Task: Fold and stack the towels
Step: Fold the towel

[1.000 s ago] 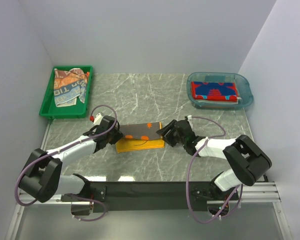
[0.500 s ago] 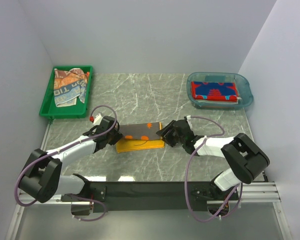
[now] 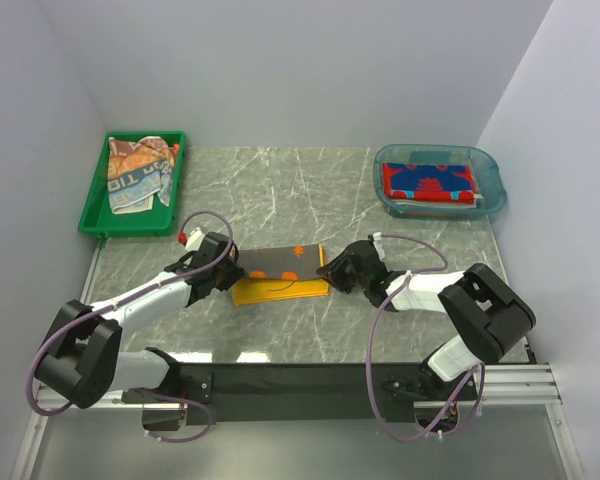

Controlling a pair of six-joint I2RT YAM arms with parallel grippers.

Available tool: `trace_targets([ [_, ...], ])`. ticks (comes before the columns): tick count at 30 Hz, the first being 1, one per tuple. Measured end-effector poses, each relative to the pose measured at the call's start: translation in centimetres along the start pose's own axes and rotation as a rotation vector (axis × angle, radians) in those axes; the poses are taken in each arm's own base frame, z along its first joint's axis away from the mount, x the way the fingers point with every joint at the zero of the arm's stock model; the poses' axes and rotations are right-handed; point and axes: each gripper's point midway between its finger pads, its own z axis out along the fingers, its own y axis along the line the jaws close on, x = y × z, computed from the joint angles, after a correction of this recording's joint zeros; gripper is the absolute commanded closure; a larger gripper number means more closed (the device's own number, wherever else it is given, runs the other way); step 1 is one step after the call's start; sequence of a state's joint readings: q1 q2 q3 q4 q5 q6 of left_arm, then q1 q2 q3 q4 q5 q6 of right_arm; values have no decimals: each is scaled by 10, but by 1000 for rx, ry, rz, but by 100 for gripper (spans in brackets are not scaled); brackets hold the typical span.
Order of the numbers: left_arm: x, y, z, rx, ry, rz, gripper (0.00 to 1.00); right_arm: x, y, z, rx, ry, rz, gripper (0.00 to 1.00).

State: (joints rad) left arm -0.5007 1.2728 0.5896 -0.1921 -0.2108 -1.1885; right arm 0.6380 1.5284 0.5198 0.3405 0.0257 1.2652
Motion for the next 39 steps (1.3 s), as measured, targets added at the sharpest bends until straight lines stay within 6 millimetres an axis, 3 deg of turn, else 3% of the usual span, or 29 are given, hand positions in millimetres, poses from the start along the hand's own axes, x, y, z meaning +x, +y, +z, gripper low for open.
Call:
trace_targets([
  [4, -2, 1, -2, -4, -8, 3, 72, -2, 0, -1, 7, -12, -8, 84],
  [10, -7, 1, -3, -12, -30, 22, 86, -6, 7, -5, -9, -21, -16, 100],
  [17, -15, -2, -7, -14, -57, 42, 99, -13, 25, -13, -41, -40, -38, 100],
  [24, -26, -11, -13, -12, -86, 63, 99, -23, 45, -25, -84, -67, -68, 100],
  [29, -37, -23, -30, 43, -119, 52, 99, -24, 51, -33, -100, -70, -80, 100],
  [34, -35, -21, -43, 95, -121, 40, 99, -19, 46, -38, -107, -47, -81, 100],
  [39, -6, 7, -34, 87, -34, 44, 99, -6, 22, -38, -76, 0, -75, 100],
])
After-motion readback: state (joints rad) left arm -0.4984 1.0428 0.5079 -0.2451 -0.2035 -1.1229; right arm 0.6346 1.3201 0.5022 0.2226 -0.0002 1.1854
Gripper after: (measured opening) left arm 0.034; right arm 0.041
